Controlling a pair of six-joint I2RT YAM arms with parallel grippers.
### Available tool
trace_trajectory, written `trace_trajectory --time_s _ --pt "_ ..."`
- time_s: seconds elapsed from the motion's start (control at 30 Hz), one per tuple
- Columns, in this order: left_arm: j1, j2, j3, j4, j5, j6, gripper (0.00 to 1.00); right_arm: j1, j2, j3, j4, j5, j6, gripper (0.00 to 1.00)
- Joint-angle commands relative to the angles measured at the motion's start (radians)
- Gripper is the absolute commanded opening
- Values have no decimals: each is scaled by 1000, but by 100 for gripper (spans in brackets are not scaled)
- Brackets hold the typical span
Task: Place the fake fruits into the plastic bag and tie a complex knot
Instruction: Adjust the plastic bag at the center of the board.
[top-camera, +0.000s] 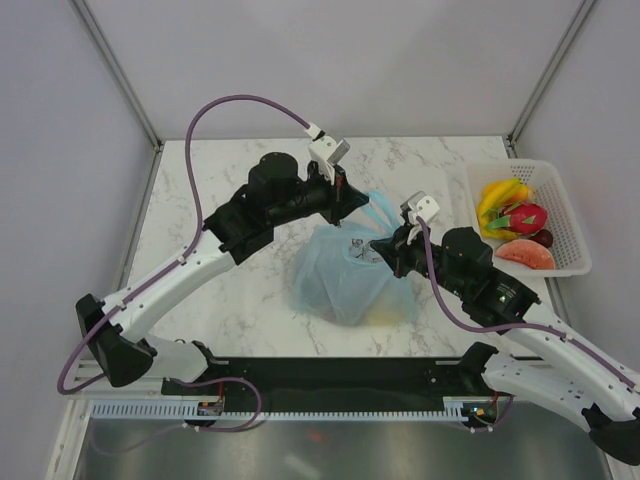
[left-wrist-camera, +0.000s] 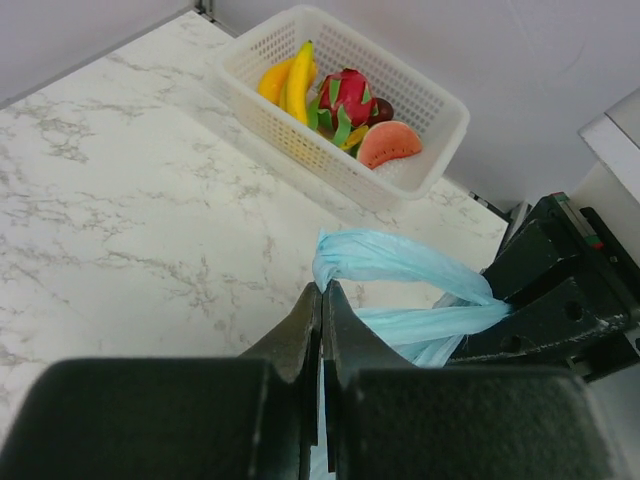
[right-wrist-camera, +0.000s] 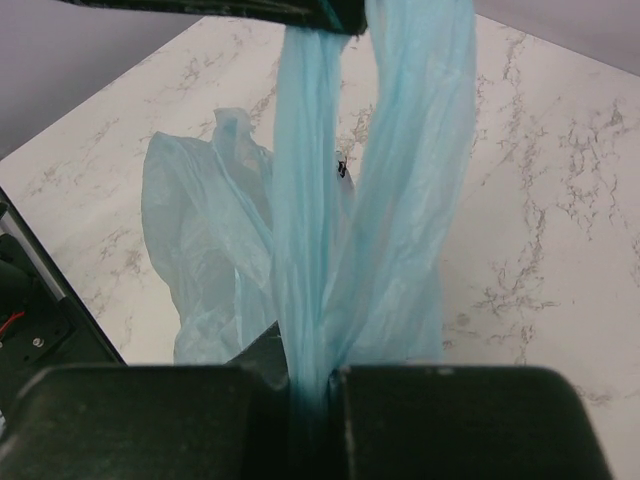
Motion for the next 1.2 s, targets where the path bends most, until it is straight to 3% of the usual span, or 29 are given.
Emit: trace_trajectory --time_s 0.0,0.23,0.67,1.17 --pt "40 -70 7 -22 -263 40 2 1 -37 0 -6 -12 5 0" --pt "40 -132 -73 21 -243 57 2 1 -36 0 -3 -33 5 0" --pt "40 -171 -78 24 -232 89 2 1 -34 -1 8 -84 11 0" --pt "37 -381 -239 87 -61 5 2 3 19 21 -27 120 88 0"
